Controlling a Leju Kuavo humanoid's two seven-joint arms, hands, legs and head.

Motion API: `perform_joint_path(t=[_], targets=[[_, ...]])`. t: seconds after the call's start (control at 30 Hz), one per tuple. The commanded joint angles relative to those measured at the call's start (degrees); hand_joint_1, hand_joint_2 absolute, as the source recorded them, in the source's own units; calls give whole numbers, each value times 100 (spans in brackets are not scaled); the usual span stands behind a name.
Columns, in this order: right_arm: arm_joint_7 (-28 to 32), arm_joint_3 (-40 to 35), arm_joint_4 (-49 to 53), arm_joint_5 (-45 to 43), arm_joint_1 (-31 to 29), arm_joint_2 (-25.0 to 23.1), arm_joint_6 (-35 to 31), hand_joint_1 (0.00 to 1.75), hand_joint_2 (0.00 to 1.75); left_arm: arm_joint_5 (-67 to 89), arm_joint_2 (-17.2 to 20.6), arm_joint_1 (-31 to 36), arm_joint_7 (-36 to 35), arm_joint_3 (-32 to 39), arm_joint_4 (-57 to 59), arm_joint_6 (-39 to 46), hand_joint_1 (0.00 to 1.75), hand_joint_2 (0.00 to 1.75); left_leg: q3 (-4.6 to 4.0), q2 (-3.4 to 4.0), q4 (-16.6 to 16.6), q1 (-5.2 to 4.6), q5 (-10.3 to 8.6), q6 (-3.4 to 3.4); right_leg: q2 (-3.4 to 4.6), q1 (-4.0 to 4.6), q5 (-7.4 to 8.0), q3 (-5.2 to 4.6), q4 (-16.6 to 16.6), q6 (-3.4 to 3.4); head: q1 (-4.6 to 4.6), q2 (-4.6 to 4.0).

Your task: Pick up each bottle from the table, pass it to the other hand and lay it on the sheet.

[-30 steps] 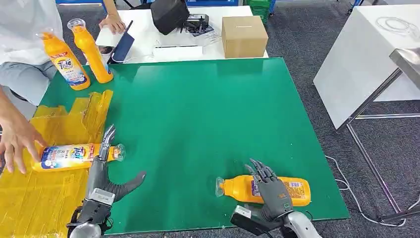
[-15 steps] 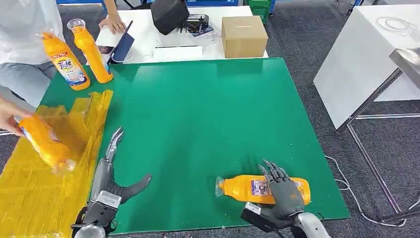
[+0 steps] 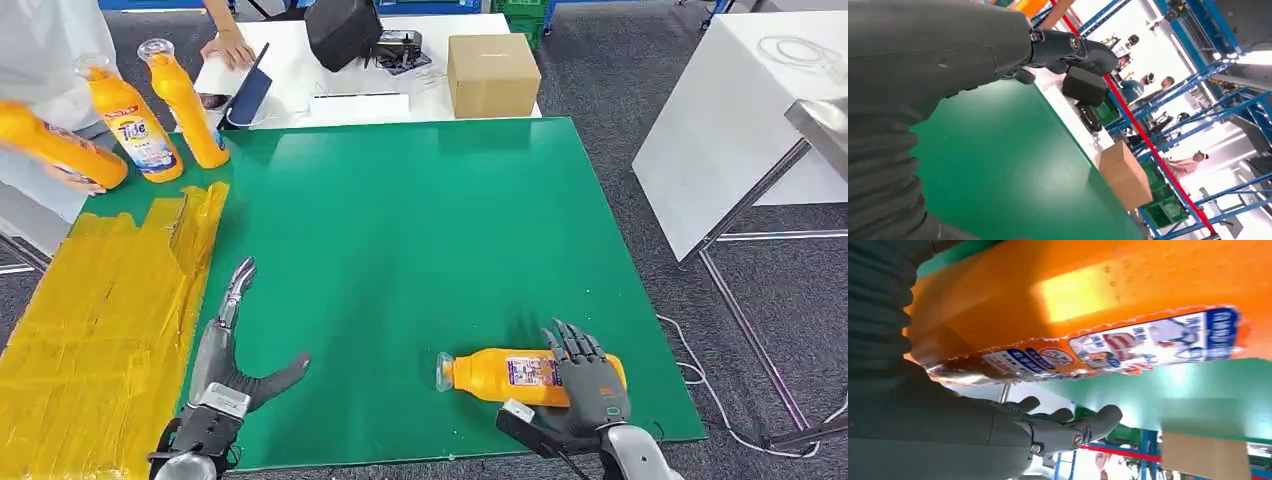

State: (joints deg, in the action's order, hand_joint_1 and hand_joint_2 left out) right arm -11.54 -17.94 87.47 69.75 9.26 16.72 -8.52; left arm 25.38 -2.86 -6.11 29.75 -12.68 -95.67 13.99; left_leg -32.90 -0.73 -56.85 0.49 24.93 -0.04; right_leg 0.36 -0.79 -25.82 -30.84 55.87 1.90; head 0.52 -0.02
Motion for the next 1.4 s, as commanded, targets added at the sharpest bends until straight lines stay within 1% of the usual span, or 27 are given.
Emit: perform_joint_path(t=[0.03, 0.23, 0.27, 0.3, 0.37, 0.5, 0.53, 0.6, 0.63, 0.67, 0.7, 0.73, 0.77, 0.8, 0.87, 0.97, 1.0, 1.03, 1.1, 1.13, 1.17, 1.2, 1.23, 1.27, 1.3, 1.37, 1.4], targets=[[-54, 160, -396, 38, -46, -42, 93, 0, 175, 6, -27, 48, -37, -86, 93, -29, 0, 175, 14, -2, 5, 3, 3, 2, -10, 5, -2, 20, -12, -6, 0, 0], [-71, 160, -443, 60, -75, -48, 131, 0, 175, 0, -32, 66, -36, -79, 107, -36, 0, 175, 17, 0, 5, 3, 4, 2, -8, 5, -3, 22, -12, -6, 0, 0], [-92, 131, -486, 99, -98, -31, 199, 23, 175, -3, -35, 78, -35, -85, 118, -48, 0, 175, 15, 0, 5, 3, 3, 2, -7, 4, -1, 19, -11, -4, 0, 0], [-98, 118, -520, 114, -110, -30, 215, 124, 175, -2, -38, 86, -35, -90, 125, -48, 0, 175, 20, 2, 6, 3, 5, 3, -7, 6, -2, 26, -14, -6, 0, 0], [-96, 56, -605, 128, -132, 11, 296, 168, 175, -3, -38, 103, -38, -106, 144, -48, 0, 175, 13, 0, 5, 1, 1, 2, -6, 3, 0, 17, -10, -3, 0, 0], [-99, -9, -707, 94, -184, 53, 358, 175, 175, -11, -27, 133, -52, -124, 168, -55, 0, 175, 19, 1, 7, 2, 3, 2, -8, 5, -1, 24, -14, -6, 2, 0], [-99, -16, -720, 94, -195, 51, 358, 171, 175, -12, -25, 138, -55, -126, 174, -59, 0, 175, 25, 4, 7, 5, 6, 3, -8, 8, -1, 31, -19, -9, 0, 0], [-93, -1, -732, 60, -238, -16, 308, 154, 175, -3, -17, 144, -71, -141, 176, -74, 0, 175, 21, 0, 6, 5, 4, 2, -9, 7, -1, 26, -15, -6, 0, 0], [-97, 2, -730, 67, -250, -26, 306, 155, 175, 62, -3, 154, -130, -166, 196, -73, 0, 175, 18, -2, 5, 2, 2, 2, -9, 4, -1, 21, -12, -4, 2, 0], [-97, 3, -722, 69, -256, -36, 305, 152, 175, 93, -1, 160, -159, -169, 210, -62, 0, 175, 24, 0, 6, 5, 5, 2, -9, 8, -2, 29, -16, -7, 0, 0], [-99, 12, -714, 67, -257, -51, 296, 154, 175, 105, -7, 164, -175, -176, 219, -55, 0, 175, 17, -2, 6, 2, 1, 1, -8, 4, 0, 19, -12, -4, 2, 0], [-104, 32, -700, 61, -257, -77, 275, 166, 175, 118, -7, 170, -195, -175, 242, -49, 0, 175, 25, -1, 7, 5, 5, 2, -11, 8, -2, 30, -17, -7, 0, 0], [-104, 41, -689, 61, -262, -103, 267, 168, 175, 141, -10, 184, -226, -181, 268, -44, 0, 175, 19, -3, 7, 2, 2, 1, -9, 3, -1, 21, -12, -4, 2, 0], [-97, 62, -668, 72, -260, -137, 212, 175, 175, 154, -17, 188, -252, -178, 280, -36, 0, 175, 25, -2, 8, 4, 4, 2, -12, 7, -2, 30, -17, -7, 0, 0], [34, 165, -557, -29, -251, -282, -104, 173, 175, 127, 8, 193, -378, -196, 289, -177, 0, 175, 24, 0, 8, 4, 4, 2, -9, 6, -1, 27, -15, -7, 0, 0], [43, 199, -429, -58, -261, -348, -128, 173, 175, 116, 13, 198, -415, -188, 303, -217, 0, 175, 17, 1, 6, 2, 2, 0, -6, 3, -1, 17, -9, -6, 0, 0], [153, 297, -377, -216, -234, -435, -324, 175, 175, 107, 60, 207, -581, -232, 333, -388, 0, 175, 25, 3, 8, 4, 5, 0, -7, 7, -3, 27, -13, -9, 2, 0], [153, 297, -377, -216, -234, -435, -324, 175, 175, 107, 60, 207, -581, -232, 333, -388, 0, 175, 17, 3, 6, 1, 3, 0, -4, 3, -1, 17, -8, -6, 0, 0], [544, 660, -118, -557, -206, -826, -1038, 175, 175, 141, 70, 247, -932, -262, 410, -627, 0, 175, 21, 5, 7, 2, 4, -1, -5, 4, -3, 19, -9, -8, 0, 0], [680, 747, 62, -661, -236, -986, -1198, 175, 175, 25, 67, 286, -1025, -302, 480, -786, 0, 175, 12, 2, 5, -1, 0, -1, -4, 1, -1, 9, -4, -5, 0, 0], [947, 804, 178, -988, -267, -1120, -1475, 175, 175, -357, 97, 317, -1139, -358, 545, -1176, 0, 175, 19, 6, 6, 4, 4, -3, -5, 7, -3, 16, -7, -12, 0, 0], [1382, 815, 238, -1460, -400, -1234, -1691, 175, 175, -1466, 205, 410, -1293, -506, 711, -2171, 0, 175, 9, 8, 4, -3, 1, -2, 1, -1, -2, 2, 1, -7, 2, 0], [1385, 825, 183, -1459, -497, -1264, -1695, 175, 175, -1503, 233, 458, -1283, -537, 798, -2184, 0, 175, 12, 11, 4, -1, 4, -3, 2, 2, -3, 7, 0, -11, 0, 0], [1612, 829, 152, -1657, -603, -1325, -1898, 175, 175, -1919, 269, 515, -1186, -626, 880, -2486, 0, 175, 6, 14, 5, -2, 1, -2, 8, 0, 1, -1, 0, -8, 2, 0], [1779, 826, 73, -1825, -706, -1389, -2017, 175, 175, -2033, 304, 582, -1161, -722, 925, -2562, 0, 175, 14, 24, 7, 1, 4, -3, 14, 4, 1, 6, -4, -11, 2, 0], [2164, 809, -38, -2355, -868, -1511, -2166, 175, 175, -2317, 364, 751, -1165, -946, 978, -2716, 0, 175, 7, 15, 6, 0, -1, 0, 2, 2, 2, 3, -3, -6, 2, 0], [2254, 798, -65, -2477, -912, -1551, -2203, 175, 175, -2351, 371, 821, -1174, -1023, 991, -2701, 0, 175, 14, 16, 5, 3, 2, 0, 1, 6, 1, 12, -6, -8, 0, 0]])
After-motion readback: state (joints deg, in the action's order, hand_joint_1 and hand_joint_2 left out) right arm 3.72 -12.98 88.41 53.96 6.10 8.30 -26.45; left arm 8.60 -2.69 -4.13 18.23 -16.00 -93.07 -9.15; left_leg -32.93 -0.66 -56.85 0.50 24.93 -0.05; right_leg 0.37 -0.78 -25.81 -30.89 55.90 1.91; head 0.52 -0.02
